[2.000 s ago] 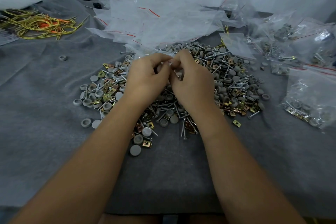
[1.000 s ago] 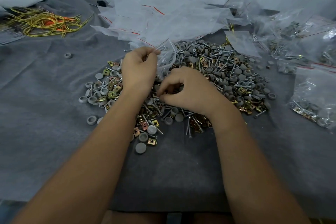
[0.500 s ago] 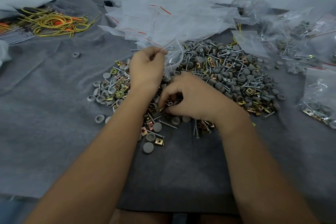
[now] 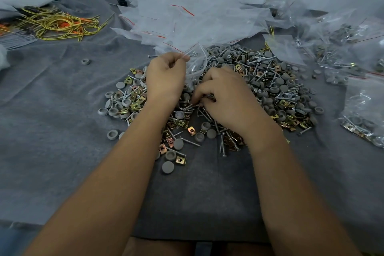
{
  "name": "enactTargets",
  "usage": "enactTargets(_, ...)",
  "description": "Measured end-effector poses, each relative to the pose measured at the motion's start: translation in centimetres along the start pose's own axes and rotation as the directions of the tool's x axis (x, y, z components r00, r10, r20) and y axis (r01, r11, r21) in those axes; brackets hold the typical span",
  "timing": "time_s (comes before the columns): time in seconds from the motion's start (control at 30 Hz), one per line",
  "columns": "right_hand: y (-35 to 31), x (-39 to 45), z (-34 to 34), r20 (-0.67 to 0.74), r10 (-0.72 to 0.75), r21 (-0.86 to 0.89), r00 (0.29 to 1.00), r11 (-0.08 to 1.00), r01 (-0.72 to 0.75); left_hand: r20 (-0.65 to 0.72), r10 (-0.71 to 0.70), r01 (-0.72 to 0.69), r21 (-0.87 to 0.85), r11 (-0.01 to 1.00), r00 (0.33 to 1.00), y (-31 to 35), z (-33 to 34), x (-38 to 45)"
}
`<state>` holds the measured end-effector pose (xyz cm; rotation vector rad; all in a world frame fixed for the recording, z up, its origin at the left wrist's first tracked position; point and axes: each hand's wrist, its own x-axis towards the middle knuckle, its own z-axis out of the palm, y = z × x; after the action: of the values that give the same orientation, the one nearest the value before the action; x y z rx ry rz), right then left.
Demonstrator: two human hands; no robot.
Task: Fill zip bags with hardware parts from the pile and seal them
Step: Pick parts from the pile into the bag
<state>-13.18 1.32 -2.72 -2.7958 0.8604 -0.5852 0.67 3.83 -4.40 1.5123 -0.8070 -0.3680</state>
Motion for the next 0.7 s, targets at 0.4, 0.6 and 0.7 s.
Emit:
enactTargets(0.4,-0.66,0.07,-0.04,0.189,-0.048,0.049,0.981,0.998,0.039,0.001,-0.016,0.016,-0.004,1.0,1.0,-0.01,0.09,0.02)
enactTargets(0.6,-0.59,-0.34,-0.27,0.247,-0.036,0.079,0.968,0.997,0.017,0.003,-0.019,0.019,-0.005,1.0,1.0,-0.01,0.1,0.0)
enactTargets(0.7,-0.82,-0.38,-0.58,0.285,-0.037,0.097,0.958,0.995,0.01,0.005,-0.02,0.02,-0.009,1.0,1.0,0.0,0.1,-0.04)
